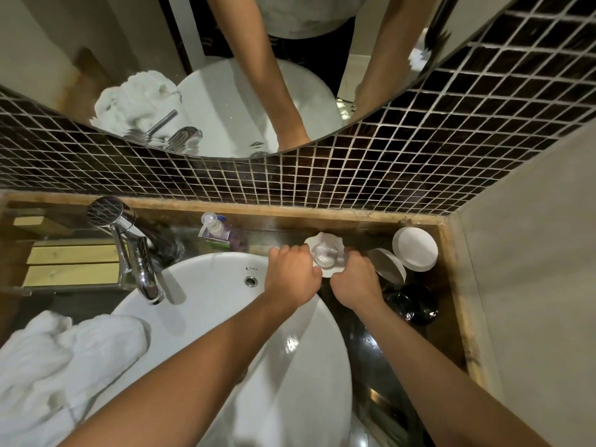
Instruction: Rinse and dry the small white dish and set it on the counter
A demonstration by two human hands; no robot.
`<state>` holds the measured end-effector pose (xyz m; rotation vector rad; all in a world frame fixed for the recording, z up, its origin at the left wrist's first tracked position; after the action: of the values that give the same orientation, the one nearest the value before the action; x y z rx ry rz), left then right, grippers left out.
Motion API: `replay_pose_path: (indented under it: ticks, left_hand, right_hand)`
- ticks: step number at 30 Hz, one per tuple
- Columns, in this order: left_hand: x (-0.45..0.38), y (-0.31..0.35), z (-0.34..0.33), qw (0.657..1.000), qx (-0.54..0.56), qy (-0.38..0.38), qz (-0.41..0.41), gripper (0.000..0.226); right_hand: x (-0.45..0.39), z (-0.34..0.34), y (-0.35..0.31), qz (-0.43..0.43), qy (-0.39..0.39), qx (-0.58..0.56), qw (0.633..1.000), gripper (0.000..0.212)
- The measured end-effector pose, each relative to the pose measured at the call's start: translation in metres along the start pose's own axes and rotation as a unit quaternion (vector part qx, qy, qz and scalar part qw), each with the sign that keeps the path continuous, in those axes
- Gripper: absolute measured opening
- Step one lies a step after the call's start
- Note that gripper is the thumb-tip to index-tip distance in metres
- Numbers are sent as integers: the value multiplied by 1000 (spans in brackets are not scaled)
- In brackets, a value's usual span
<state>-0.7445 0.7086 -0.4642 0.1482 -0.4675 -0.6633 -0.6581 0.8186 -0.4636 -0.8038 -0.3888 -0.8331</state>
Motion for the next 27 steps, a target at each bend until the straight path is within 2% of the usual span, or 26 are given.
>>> replay_pose_path:
  ticks: [7, 19, 24, 27]
  left_hand:
    - [1, 3, -8, 1000, 10, 3, -9, 31]
    - [0, 6, -7, 999, -39, -16, -25, 33]
    - [0, -2, 5, 999, 7, -13, -41, 45]
    - [3, -8, 18, 997, 53, -2, -54, 50]
  right_hand:
    - [-9, -2, 1, 6, 17, -37, 999, 63]
    - [-14, 1, 0, 12, 24, -20, 999, 53]
    - [-9, 6, -9, 26, 21, 23, 999, 41]
    - [-1, 12, -21, 81, 29, 56, 995, 46]
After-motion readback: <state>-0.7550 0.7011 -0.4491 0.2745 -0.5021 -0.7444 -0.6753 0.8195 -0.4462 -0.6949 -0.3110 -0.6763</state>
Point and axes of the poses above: each hand's wrist, its own x-axis away from the middle knuckle, its own z-axis out of the back of the hand, y = z × x, the point moved 7 cm from there along -x, towards the middle knuckle, and after that the axes turned 11 degrees about -y, right-handed, at the moved point
